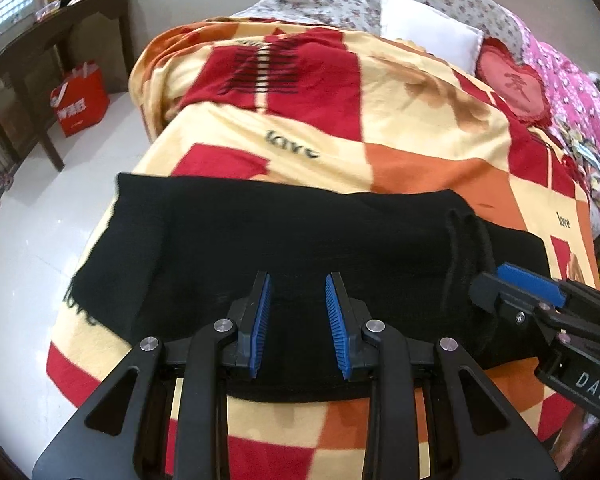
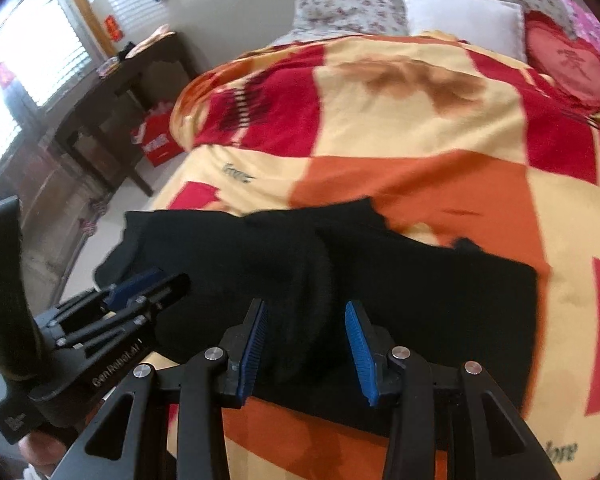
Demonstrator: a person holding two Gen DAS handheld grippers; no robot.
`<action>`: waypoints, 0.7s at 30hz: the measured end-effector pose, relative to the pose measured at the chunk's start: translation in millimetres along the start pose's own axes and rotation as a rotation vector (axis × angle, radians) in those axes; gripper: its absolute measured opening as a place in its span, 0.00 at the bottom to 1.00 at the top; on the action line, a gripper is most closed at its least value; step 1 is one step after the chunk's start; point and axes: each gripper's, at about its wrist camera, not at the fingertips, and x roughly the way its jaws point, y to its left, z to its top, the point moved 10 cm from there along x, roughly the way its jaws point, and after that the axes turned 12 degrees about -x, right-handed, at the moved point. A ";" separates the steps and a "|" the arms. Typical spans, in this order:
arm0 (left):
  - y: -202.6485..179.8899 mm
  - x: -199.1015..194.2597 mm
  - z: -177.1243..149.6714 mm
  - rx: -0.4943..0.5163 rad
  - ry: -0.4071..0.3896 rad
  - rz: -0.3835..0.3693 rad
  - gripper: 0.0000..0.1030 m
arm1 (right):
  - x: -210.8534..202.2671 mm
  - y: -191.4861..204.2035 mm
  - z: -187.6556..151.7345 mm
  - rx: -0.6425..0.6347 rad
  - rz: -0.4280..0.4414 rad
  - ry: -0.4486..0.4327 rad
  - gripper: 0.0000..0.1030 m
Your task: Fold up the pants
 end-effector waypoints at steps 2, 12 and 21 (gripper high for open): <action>9.7 -1.0 0.3 -0.021 0.007 0.007 0.26 | 8.5 10.8 6.5 -0.034 0.008 0.010 0.41; 51.4 -8.9 2.6 -0.110 0.010 0.027 0.35 | 47.8 50.8 27.5 -0.119 0.023 0.073 0.42; 87.0 -32.7 -4.9 -0.191 0.001 -0.027 0.57 | 71.8 92.7 55.2 -0.241 0.114 0.080 0.43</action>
